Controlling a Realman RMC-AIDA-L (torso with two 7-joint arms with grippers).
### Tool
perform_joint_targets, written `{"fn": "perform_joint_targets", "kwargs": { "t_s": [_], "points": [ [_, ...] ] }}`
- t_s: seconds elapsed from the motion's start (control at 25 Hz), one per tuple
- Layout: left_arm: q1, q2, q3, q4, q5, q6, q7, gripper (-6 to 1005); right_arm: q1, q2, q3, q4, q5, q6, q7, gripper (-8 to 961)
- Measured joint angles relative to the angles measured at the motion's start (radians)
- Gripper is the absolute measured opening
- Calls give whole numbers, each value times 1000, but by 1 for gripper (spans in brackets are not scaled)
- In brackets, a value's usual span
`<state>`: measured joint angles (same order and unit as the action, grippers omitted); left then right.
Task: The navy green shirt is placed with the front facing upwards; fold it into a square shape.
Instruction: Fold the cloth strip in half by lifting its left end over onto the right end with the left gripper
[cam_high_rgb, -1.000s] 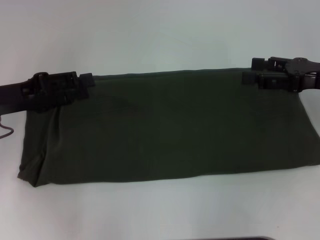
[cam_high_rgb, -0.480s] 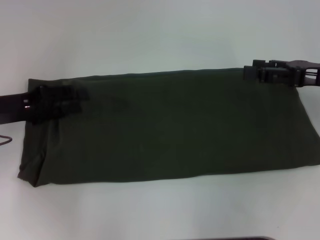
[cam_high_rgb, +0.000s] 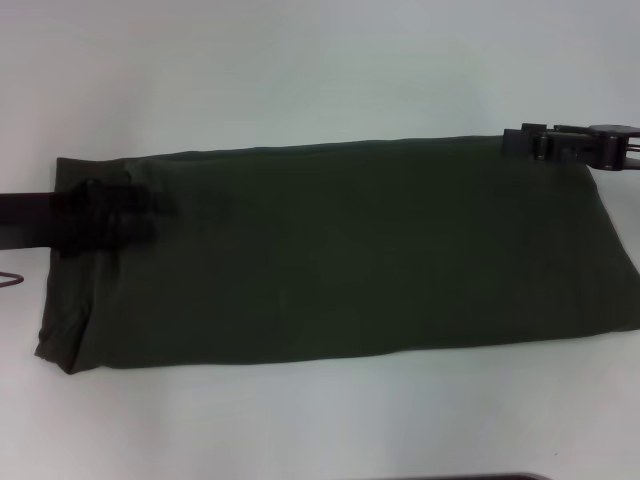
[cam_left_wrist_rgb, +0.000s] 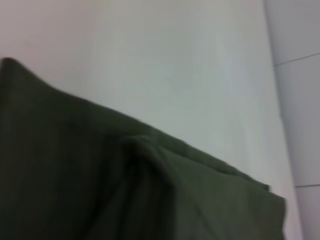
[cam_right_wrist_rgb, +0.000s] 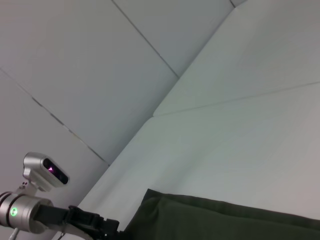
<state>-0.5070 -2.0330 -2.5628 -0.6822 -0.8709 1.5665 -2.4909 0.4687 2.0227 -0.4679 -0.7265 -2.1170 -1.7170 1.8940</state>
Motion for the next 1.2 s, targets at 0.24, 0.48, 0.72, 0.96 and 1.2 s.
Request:
{"fn": "perform_joint_targets", "kwargs": {
  "t_s": [0.24,0.48,0.72,0.96,1.2],
  "points": [
    [-3,5,16,5,46,-66,-33,566,-1,-1,-5,1,0,11,19,927],
    [-10,6,60,22,46,-123,-48,567,0,-4,-5,1,0,12,31,927],
    [-15,16,46,15,42,-107,-49,567,3,-7,-6,1,0,11,36,927],
    [-12,52,-8,-28,36,-12,-66,566,7,-26,-8,1,0,4,66,927],
    [-12,121,24,-60,53,62,-138,566,2,-39,-9,-1,0,6,83,927]
  ]
}}
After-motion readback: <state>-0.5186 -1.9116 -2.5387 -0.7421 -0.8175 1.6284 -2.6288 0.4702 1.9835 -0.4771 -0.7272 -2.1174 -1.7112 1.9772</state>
